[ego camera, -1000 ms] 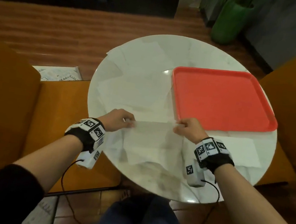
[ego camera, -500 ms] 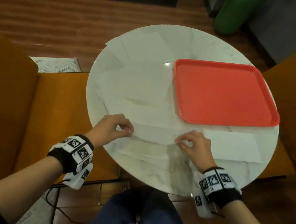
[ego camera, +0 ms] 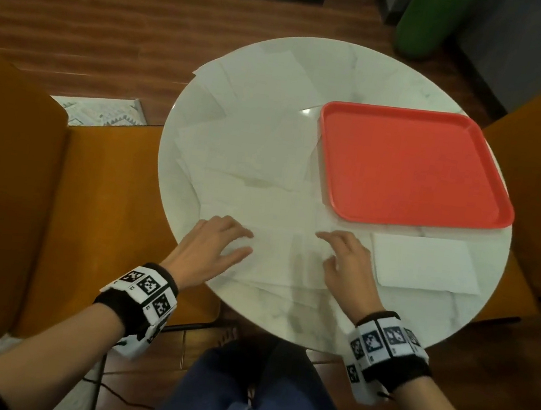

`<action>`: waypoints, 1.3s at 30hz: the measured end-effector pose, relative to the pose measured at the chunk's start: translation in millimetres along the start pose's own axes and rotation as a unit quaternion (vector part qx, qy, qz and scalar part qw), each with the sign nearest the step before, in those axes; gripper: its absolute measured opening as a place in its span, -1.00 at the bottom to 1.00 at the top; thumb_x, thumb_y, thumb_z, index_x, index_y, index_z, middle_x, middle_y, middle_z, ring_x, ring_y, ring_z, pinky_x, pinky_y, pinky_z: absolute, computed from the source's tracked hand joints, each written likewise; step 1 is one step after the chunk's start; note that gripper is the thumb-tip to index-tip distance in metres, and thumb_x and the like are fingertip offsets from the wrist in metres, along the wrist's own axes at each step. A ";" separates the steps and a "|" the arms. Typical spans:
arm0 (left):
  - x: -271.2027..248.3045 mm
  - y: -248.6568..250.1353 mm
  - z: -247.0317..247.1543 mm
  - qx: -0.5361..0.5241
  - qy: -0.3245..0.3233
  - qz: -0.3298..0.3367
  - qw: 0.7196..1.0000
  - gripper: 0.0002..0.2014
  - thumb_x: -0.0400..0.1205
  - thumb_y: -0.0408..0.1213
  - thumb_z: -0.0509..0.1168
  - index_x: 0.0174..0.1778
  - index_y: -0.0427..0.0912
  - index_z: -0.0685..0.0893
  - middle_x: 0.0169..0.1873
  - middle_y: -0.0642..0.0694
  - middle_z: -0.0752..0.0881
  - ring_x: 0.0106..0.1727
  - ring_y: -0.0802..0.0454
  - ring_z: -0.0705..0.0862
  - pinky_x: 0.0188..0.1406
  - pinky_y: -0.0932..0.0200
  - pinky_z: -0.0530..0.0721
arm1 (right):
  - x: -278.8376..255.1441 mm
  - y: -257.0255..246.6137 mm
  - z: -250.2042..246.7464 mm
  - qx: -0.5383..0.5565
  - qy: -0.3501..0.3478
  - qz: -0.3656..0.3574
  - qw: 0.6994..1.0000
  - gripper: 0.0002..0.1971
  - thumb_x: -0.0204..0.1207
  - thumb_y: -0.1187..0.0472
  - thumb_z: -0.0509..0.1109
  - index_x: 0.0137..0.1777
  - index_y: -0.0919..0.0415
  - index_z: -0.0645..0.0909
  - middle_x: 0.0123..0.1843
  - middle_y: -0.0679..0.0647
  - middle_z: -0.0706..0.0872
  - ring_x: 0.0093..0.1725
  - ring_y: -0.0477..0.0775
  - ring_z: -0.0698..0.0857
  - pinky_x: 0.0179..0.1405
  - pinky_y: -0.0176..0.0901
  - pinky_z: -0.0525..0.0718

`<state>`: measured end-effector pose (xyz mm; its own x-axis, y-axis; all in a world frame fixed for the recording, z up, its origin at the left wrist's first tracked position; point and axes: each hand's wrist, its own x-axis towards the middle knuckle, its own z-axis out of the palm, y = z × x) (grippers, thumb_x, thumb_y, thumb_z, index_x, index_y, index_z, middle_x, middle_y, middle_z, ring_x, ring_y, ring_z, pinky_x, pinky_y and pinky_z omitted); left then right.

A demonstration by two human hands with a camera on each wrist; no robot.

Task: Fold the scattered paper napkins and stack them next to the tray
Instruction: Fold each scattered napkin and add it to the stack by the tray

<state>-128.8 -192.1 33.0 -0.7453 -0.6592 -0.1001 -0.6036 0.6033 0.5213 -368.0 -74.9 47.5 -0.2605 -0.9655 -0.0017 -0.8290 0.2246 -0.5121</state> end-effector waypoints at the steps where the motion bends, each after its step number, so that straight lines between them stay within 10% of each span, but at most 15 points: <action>1: 4.6 3.1 5.4 0.012 0.002 -0.004 1.000 -0.35 0.60 0.26 -0.13 0.48 0.00 0.48 0.37 0.00 0.55 0.35 0.03 0.49 0.33 0.07 0.39 | 6.1 -12.0 4.8 0.020 -0.010 -0.015 1.000 -0.50 0.47 0.48 0.27 0.42 0.18 0.50 0.36 0.13 0.56 0.35 0.14 0.53 0.44 -0.08 0.35; 5: 14.7 8.9 32.5 0.091 -0.116 -0.051 0.988 -0.01 0.42 0.44 -0.56 0.68 -0.14 -0.19 0.68 -0.06 -0.18 0.69 0.02 -0.16 0.64 -0.14 -0.13 | 19.5 -60.2 41.2 0.017 -0.187 -0.058 0.981 -0.44 0.72 0.16 0.05 0.66 0.24 -0.01 0.70 0.14 0.03 0.68 0.05 0.00 0.60 -0.17 -0.12; 8: 12.5 8.0 43.3 0.155 -0.140 -0.050 0.977 -0.18 0.37 0.29 -0.58 0.49 -0.09 -0.54 0.59 -0.13 -0.45 0.66 -0.06 -0.35 0.62 -0.28 -0.22 | 20.7 -69.1 68.7 -0.004 -0.252 -0.052 0.966 -0.39 0.74 -0.02 -0.11 0.67 0.18 -0.23 0.71 0.08 -0.20 0.68 -0.01 -0.19 0.64 -0.10 -0.22; 13: 12.5 -2.9 56.0 0.154 -0.081 -0.044 0.984 -0.05 0.47 0.42 -0.61 0.64 -0.19 -0.26 0.65 -0.11 -0.27 0.69 -0.05 -0.20 0.57 -0.17 -0.29 | 14.6 -40.9 74.7 -0.069 -0.230 -0.027 0.970 -0.42 0.73 -0.05 -0.18 0.67 0.11 -0.23 0.71 -0.01 -0.21 0.67 -0.09 -0.22 0.65 -0.07 -0.23; 21: 13.9 -6.7 59.0 0.152 -0.093 -0.054 0.982 -0.04 0.43 0.46 -0.48 0.59 -0.15 -0.47 0.62 -0.06 -0.44 0.64 0.04 -0.39 0.55 -0.13 -0.40 | -2.1 21.4 30.0 -0.113 -0.194 0.092 0.970 -0.45 0.72 -0.07 -0.23 0.67 -0.02 -0.23 0.71 -0.11 -0.18 0.67 -0.14 -0.18 0.62 0.07 -0.28; 28: 13.6 -5.4 59.7 0.152 -0.091 -0.061 0.982 -0.03 0.39 0.48 -0.57 0.58 -0.13 -0.47 0.62 -0.03 -0.43 0.65 0.06 -0.39 0.57 -0.14 -0.40 | 25.6 -2.1 22.8 -0.234 -0.090 0.063 0.966 -0.58 0.69 0.05 0.07 0.50 0.12 0.36 0.38 0.08 0.61 0.48 0.15 0.42 0.57 0.30 -0.12; 31: 13.5 -4.7 58.6 0.141 -0.093 -0.063 0.984 -0.02 0.37 0.50 -0.56 0.60 -0.11 -0.46 0.63 -0.03 -0.41 0.66 0.04 -0.35 0.56 -0.16 -0.39 | 33.1 -4.1 21.7 -0.231 -0.098 0.081 0.965 -0.65 0.61 0.06 0.21 0.38 0.05 0.49 0.25 0.05 0.63 0.34 0.16 0.47 0.55 0.33 -0.01; 39: 40.2 32.0 28.6 0.086 -0.017 -0.028 0.996 -0.29 0.67 0.11 0.14 0.67 0.04 -0.01 0.63 -0.10 0.12 0.59 -0.03 0.25 0.52 -0.43 -0.08 | 37.3 2.1 5.8 -0.146 -0.061 0.107 0.982 -0.82 0.56 0.07 0.32 0.11 -0.01 0.67 0.07 -0.04 0.66 0.21 0.06 0.54 0.41 0.24 0.07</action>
<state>-186.2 -186.4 21.4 -0.7164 -0.6800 -0.1560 -0.6821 0.6358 0.3613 -376.7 -111.2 41.4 -0.3975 -0.8967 -0.1946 -0.8728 0.4349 -0.2214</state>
